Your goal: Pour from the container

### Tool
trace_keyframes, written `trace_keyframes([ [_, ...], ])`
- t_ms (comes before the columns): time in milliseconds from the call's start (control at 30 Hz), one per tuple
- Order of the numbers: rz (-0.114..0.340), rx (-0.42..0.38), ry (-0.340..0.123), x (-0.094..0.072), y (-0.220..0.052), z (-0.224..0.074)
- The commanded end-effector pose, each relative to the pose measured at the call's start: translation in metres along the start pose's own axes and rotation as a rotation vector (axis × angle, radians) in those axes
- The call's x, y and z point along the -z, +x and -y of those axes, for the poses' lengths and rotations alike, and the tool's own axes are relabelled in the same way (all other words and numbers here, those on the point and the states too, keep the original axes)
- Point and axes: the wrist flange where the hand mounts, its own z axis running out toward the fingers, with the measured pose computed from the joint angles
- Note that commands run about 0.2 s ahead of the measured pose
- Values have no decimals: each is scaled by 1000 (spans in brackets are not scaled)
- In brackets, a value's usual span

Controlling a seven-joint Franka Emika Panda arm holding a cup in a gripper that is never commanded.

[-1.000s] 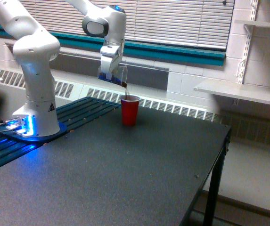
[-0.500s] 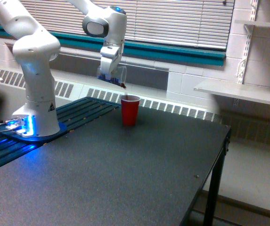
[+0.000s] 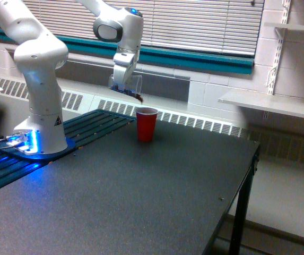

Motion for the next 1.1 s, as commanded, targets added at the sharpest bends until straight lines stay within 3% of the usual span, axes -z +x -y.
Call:
trace_keyframes([
  [33,24,10,-10,-3,6,-4],
  [1100,70,85,-36,-3,11,-6],
])
